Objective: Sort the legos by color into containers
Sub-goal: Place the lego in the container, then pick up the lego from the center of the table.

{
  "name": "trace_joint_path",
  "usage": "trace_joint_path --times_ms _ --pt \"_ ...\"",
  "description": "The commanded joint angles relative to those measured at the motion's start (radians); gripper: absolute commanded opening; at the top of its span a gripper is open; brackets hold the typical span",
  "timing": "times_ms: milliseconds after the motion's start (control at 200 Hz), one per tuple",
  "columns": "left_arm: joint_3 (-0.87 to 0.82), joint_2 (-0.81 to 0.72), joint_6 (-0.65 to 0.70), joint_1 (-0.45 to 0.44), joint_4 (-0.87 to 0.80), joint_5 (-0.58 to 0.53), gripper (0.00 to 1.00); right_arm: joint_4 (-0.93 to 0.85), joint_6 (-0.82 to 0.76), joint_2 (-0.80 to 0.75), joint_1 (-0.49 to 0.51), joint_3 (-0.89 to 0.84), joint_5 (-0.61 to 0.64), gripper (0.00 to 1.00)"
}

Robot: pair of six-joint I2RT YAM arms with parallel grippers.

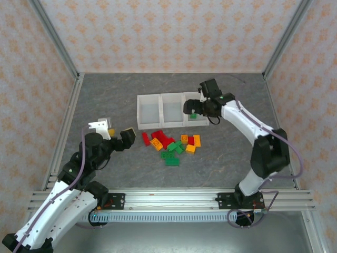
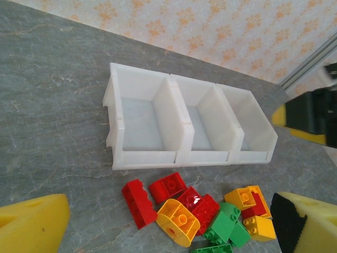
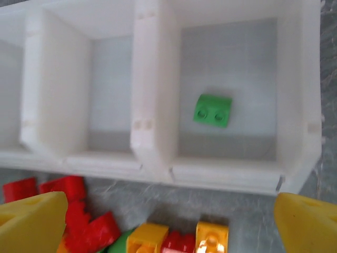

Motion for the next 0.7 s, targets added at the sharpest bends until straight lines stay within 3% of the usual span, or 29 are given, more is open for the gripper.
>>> trace_joint_path --times_ms 0,155,390,696 --pt "-0.007 0.010 0.012 -0.007 0.018 0.002 0.99 -0.048 0.052 -0.085 0.022 -0.076 0.005 1.00" --pt "-0.008 0.009 0.012 -0.007 0.019 0.005 0.99 -0.076 0.124 -0.179 0.070 -0.194 0.020 1.00" --pt "-0.006 0.009 0.009 -0.007 0.016 -0.006 0.99 0.007 0.439 -0.324 0.199 -0.406 0.085 1.00" --pt "-0.005 0.008 0.012 -0.007 0.018 0.016 0.99 0.078 0.619 -0.305 0.306 -0.513 0.147 0.99"
